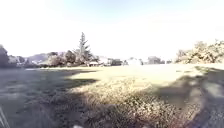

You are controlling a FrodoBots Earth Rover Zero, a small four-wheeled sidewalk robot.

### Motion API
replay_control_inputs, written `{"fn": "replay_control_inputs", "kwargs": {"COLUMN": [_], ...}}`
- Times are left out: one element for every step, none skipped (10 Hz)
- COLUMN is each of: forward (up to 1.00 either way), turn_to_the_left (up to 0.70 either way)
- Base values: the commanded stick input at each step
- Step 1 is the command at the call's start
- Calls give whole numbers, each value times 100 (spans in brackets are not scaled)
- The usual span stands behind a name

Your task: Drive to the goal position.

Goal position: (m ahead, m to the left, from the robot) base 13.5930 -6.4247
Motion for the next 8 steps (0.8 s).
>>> {"fn": "replay_control_inputs", "kwargs": {"forward": [100, 100, 100, 100, 100, 100, 100, 100], "turn_to_the_left": [-40, -40, -40, -40, 0, 0, 0, 0]}}
